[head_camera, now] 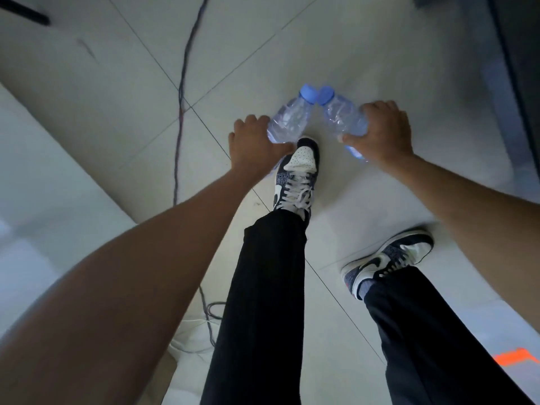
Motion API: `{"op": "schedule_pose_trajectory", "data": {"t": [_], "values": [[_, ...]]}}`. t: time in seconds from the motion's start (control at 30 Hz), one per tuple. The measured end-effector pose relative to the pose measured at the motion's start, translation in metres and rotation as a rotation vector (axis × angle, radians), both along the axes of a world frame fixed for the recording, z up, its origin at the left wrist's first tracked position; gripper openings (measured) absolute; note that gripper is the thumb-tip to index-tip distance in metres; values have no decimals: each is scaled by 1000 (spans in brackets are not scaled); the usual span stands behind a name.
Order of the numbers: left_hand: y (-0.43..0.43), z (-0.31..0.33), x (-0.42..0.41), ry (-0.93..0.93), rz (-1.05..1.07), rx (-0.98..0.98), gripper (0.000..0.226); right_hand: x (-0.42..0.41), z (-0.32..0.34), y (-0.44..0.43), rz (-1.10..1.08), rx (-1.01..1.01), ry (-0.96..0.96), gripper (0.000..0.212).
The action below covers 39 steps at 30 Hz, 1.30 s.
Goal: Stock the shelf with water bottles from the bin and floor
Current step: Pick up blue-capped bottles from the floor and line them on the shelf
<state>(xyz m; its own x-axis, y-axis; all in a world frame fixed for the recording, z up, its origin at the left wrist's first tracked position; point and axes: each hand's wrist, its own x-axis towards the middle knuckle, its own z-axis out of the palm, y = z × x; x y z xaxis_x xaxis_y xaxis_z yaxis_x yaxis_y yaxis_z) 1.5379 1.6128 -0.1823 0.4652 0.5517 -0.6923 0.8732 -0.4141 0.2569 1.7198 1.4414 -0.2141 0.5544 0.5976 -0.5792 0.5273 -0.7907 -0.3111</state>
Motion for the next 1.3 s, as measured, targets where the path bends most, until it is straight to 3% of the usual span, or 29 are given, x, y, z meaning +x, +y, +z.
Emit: {"op": "schedule_pose_trajectory", "data": {"t": [0.23, 0.33, 0.4, 0.57, 0.73, 0.93, 1.03, 1.2, 1.3], "values": [[-22, 118, 35, -314, 362, -176, 50, -4, 133, -9, -351, 344, 197, 41], [-11, 190, 62, -398, 388, -220, 42, 13, 217, -3, -453, 471, 292, 27], [-2, 248, 82, -451, 357, -222, 50, 26, 270, -4, -473, 512, 319, 19], [12, 413, 122, -589, 352, -261, 41, 63, 416, 5, -548, 670, 344, 28], [13, 571, 146, -732, 413, -295, 58, 71, 589, 15, -644, 882, 268, 24], [3, 737, 166, -987, 343, -428, 38, 63, 760, 9, -722, 1164, 236, 12], [-5, 800, 180, -1132, 281, -575, 25, 57, 825, 2, -756, 1291, 178, 16], [-37, 872, 209, -1222, 181, -763, 78, 54, 902, -19, -861, 1508, -14, 24], [-74, 907, 223, -1272, 119, -798, 59, 61, 933, -44, -949, 1621, -88, 38]]}}
